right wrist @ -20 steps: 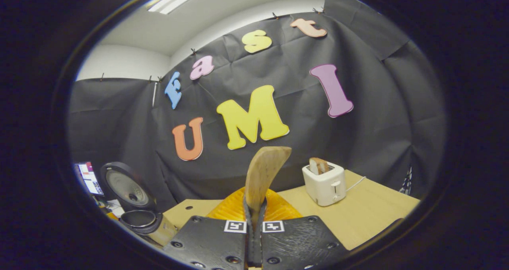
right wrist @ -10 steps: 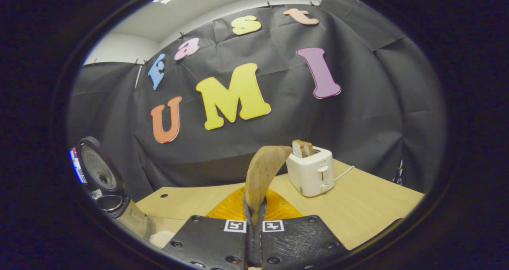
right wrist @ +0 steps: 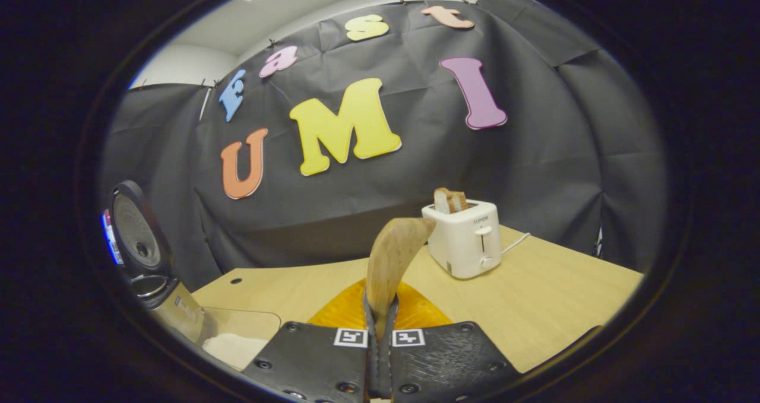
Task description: Close the left gripper, press the button to open the rice cooker; take a wooden spoon from the chopstick holder with the right hand, scoop a spoonful of rice and pour it into the rice cooker, then put the wooden spoon back into the chopstick holder.
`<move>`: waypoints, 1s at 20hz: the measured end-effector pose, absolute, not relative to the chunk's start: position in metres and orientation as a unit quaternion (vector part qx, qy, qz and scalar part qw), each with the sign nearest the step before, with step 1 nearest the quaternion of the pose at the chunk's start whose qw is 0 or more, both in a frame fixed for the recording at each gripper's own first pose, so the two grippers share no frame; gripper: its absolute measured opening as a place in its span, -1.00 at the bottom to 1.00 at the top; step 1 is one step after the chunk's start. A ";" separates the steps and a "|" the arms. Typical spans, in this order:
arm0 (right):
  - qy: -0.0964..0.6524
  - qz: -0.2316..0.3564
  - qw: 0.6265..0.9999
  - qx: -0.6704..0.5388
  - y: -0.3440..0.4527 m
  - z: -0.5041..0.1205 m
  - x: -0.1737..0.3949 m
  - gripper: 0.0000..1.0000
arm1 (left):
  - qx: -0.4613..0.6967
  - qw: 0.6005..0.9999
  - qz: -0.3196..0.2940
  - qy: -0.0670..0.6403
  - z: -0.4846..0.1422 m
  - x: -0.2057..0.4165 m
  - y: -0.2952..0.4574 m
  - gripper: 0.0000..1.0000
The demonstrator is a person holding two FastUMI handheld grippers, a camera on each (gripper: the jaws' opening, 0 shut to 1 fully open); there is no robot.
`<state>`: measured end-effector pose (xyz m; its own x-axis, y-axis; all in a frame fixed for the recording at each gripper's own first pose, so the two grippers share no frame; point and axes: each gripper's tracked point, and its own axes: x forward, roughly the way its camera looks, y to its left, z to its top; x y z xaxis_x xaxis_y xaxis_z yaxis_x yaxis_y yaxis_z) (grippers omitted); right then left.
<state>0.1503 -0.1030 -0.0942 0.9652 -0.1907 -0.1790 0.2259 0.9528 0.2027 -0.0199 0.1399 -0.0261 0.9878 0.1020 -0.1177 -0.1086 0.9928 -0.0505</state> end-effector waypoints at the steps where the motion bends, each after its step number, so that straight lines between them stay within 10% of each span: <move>1: 0.080 -0.106 0.984 0.117 -0.102 -0.097 0.150 -0.96 | -0.028 0.997 0.053 0.057 -0.025 -0.020 0.140 0.97; 11: 0.073 -0.109 0.983 0.125 -0.105 -0.099 0.145 -0.87 | -0.028 0.997 0.049 0.060 -0.026 -0.020 0.136 0.97; 16: 0.081 -0.109 0.984 0.118 -0.112 -0.107 0.137 0.34 | -0.033 0.997 0.043 0.054 -0.021 -0.021 0.130 0.97; 20: 0.097 -0.103 0.983 0.117 -0.115 -0.118 0.125 0.52 | -0.043 0.997 0.055 0.045 -0.013 -0.021 0.126 0.97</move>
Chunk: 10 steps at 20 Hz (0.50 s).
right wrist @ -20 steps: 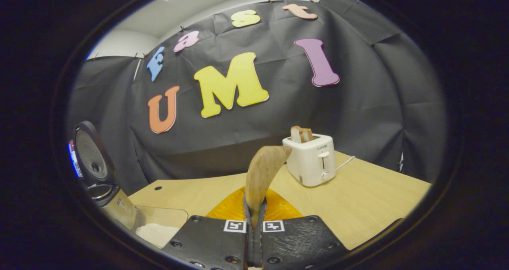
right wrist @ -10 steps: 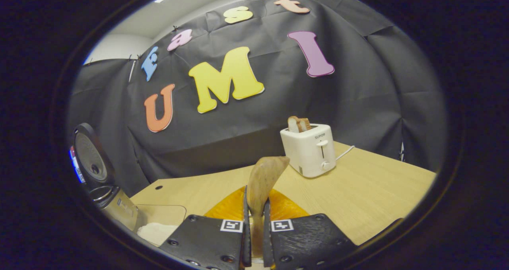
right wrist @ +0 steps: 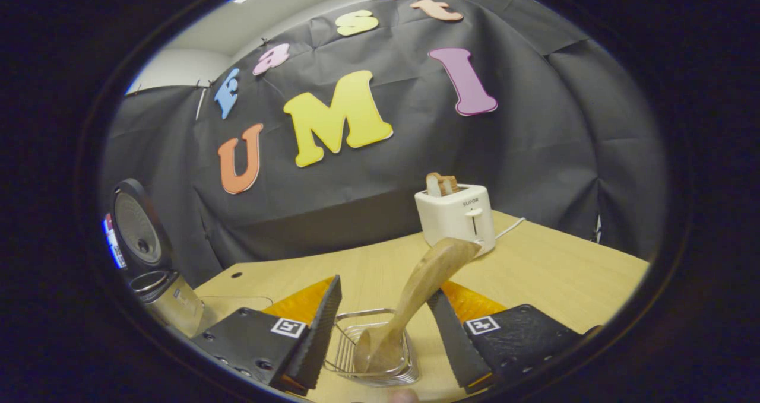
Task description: Close the left gripper, press the button to open the rice cooker; take a wooden spoon from the chopstick holder with the right hand, scoop a spoonful of rice and pour it into the rice cooker, then put the wooden spoon back into the chopstick holder.
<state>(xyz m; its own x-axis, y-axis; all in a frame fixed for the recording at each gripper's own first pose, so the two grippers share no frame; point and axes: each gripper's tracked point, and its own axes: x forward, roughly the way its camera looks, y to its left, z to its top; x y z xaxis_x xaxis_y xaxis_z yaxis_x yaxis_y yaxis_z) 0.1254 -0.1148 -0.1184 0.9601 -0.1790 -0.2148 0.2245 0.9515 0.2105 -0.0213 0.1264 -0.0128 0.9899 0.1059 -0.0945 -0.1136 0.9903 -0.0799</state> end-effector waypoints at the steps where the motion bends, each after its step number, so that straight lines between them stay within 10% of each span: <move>1: 0.101 -0.101 0.982 0.122 -0.116 -0.120 0.121 0.73 | -0.049 0.996 0.063 0.048 -0.014 -0.022 0.125 0.97; 10: 0.120 -0.067 0.984 0.112 -0.116 -0.122 0.057 0.82 | -0.048 0.997 0.061 0.013 -0.001 -0.024 0.075 0.96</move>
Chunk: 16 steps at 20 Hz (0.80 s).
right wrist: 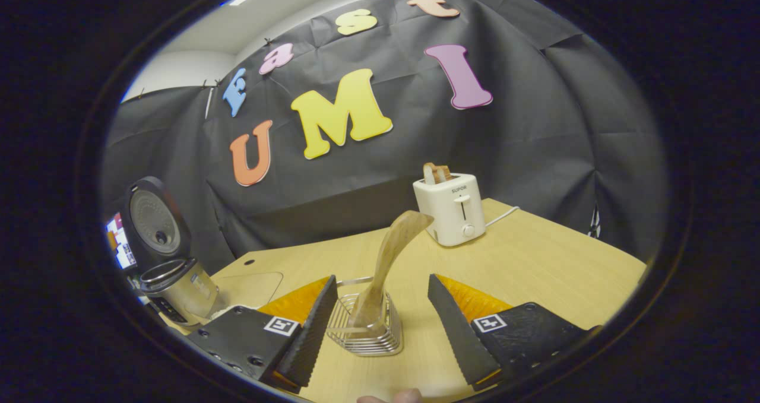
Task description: Close the left gripper, press the button to open the rice cooker; take a wooden spoon from the chopstick holder with the right hand, scoop a spoonful of rice and pour it into the rice cooker, then put the wooden spoon back into the chopstick holder.
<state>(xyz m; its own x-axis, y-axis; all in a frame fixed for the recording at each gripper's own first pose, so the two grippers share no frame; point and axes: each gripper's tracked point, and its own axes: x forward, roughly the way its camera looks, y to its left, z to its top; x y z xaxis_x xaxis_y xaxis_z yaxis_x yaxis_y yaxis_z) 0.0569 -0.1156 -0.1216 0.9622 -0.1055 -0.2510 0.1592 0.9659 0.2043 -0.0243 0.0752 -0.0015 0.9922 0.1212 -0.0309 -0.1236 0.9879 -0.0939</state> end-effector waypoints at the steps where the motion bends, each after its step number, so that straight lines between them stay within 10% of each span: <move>1: 0.115 -0.067 0.986 0.102 -0.117 -0.118 0.048 0.82 | -0.052 0.996 0.070 0.011 -0.003 -0.025 0.077 1.00; 16: 0.063 0.037 0.997 0.030 -0.080 -0.086 0.016 0.88 | 0.020 0.988 0.154 -0.019 0.142 0.022 0.158 0.98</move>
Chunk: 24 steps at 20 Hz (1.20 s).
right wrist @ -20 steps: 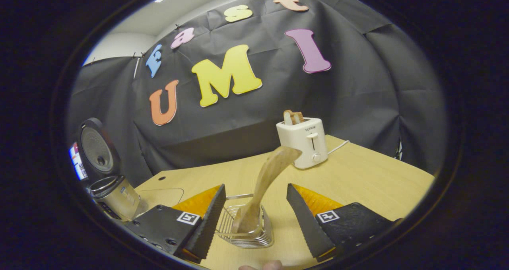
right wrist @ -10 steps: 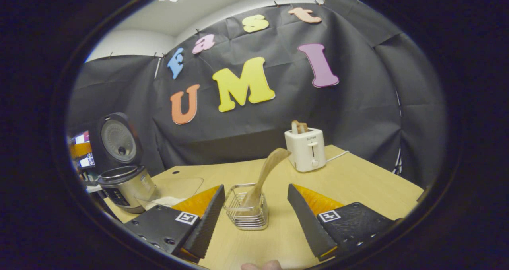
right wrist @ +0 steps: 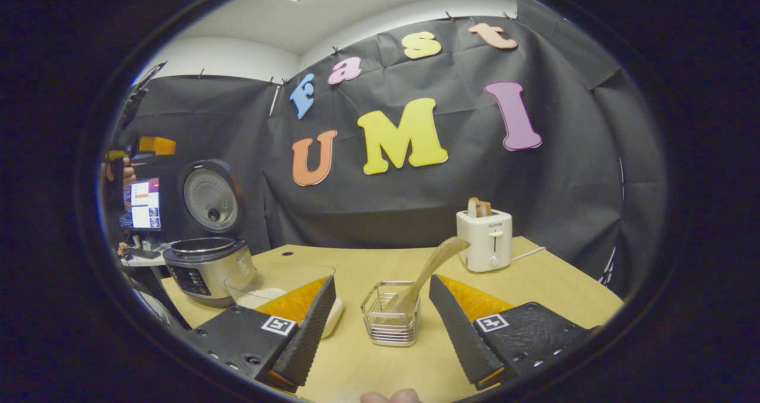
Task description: Close the left gripper, press the button to open the rice cooker; take a wooden spoon from the chopstick holder with the right hand, scoop a spoonful of rice and pour it into the rice cooker, then put the wooden spoon back into the chopstick holder.
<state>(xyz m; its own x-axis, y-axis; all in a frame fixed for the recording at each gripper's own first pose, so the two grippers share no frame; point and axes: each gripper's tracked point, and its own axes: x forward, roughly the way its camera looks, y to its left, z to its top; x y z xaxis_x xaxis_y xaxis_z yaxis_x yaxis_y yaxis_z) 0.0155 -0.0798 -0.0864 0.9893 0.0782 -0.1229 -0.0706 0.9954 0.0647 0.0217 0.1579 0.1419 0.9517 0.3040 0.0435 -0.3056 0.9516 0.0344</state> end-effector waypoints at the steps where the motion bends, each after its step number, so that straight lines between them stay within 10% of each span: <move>1: 0.059 0.034 0.997 0.029 -0.083 -0.085 0.017 0.87 | 0.023 0.987 0.157 -0.023 0.157 0.029 0.164 0.98; 24: 0.072 0.000 0.996 -0.047 -0.100 -0.114 -0.008 0.87 | -0.013 0.967 0.178 0.182 0.113 0.177 0.252 0.97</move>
<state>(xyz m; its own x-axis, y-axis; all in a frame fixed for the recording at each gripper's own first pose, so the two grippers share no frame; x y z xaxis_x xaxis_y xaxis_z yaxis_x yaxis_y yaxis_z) -0.0081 -0.0998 -0.1136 0.9898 -0.0059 -0.1427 -0.0077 0.9955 -0.0944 0.1768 0.2520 0.1133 0.8700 0.3402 -0.3569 -0.3493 0.9361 0.0407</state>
